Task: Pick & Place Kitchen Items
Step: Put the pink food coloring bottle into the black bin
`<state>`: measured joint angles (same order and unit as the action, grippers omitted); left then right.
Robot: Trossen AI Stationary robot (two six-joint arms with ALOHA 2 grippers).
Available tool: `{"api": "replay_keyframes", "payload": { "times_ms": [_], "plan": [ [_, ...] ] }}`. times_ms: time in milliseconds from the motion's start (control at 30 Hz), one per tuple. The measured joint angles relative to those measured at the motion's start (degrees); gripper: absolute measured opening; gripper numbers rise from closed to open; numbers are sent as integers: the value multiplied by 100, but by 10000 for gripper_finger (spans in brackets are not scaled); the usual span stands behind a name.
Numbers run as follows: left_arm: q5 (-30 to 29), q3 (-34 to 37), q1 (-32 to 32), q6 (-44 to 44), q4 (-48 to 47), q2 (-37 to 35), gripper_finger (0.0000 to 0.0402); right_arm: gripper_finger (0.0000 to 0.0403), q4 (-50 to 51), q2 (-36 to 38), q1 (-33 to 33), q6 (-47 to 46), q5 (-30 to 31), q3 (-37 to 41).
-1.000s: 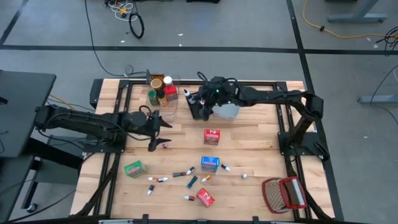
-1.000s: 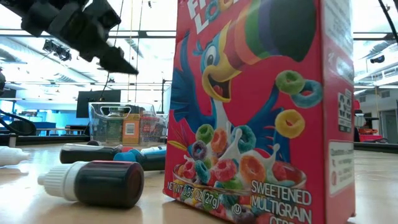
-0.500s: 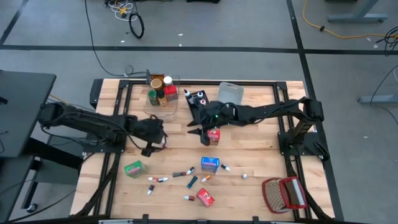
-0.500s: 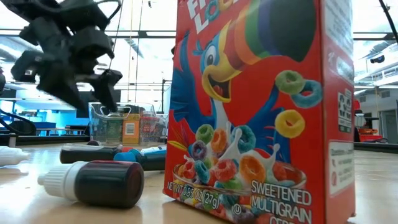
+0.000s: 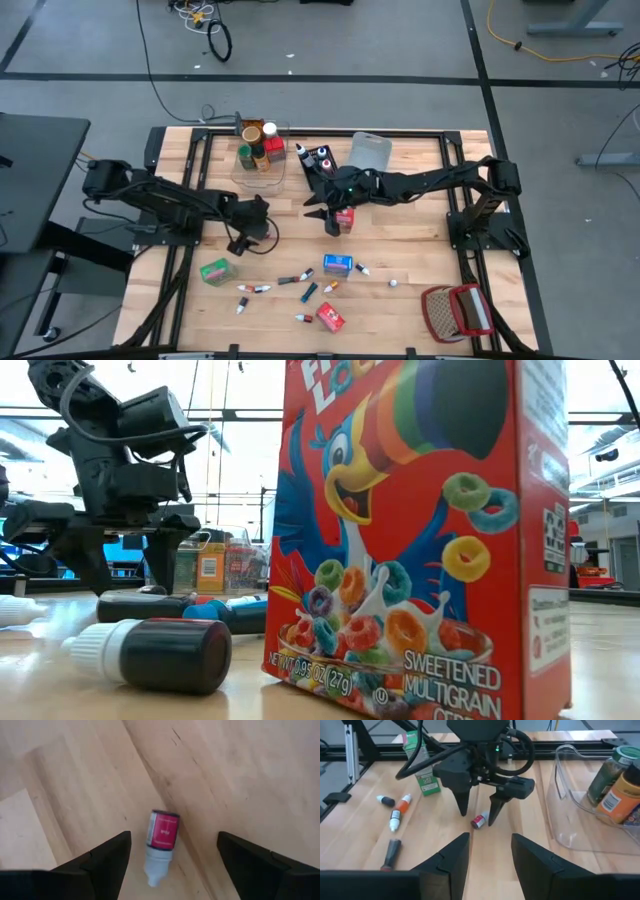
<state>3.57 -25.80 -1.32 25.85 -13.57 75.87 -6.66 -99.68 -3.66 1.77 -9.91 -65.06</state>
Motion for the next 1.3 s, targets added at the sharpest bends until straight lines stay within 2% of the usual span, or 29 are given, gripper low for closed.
{"api": "replay_keyframes", "payload": {
  "times_ms": [133,400,533,700,833,967,1200,1300],
  "plan": [
    [77,8,0,-159,48,2,276,155,-7,0,0,215,-2,-2],
    [63,21,-9,-762,97,-16,183,155,-136,0,0,388,0,-2],
    [-146,25,-7,-1089,236,-10,134,155,-277,0,0,385,-1,-2],
    [-711,31,7,-1472,695,1,84,155,-439,0,0,484,-2,-2],
    [-1409,31,2,-1545,1400,1,76,155,-492,0,0,495,-2,-2],
    [-1990,31,37,-1159,2666,-1,95,155,-509,0,0,498,-2,-2],
    [-1869,22,433,-345,4490,40,84,155,-626,0,0,624,-2,-2],
    [-1371,16,750,-356,5048,194,82,155,-675,0,0,627,-2,-2]
  ]
}}
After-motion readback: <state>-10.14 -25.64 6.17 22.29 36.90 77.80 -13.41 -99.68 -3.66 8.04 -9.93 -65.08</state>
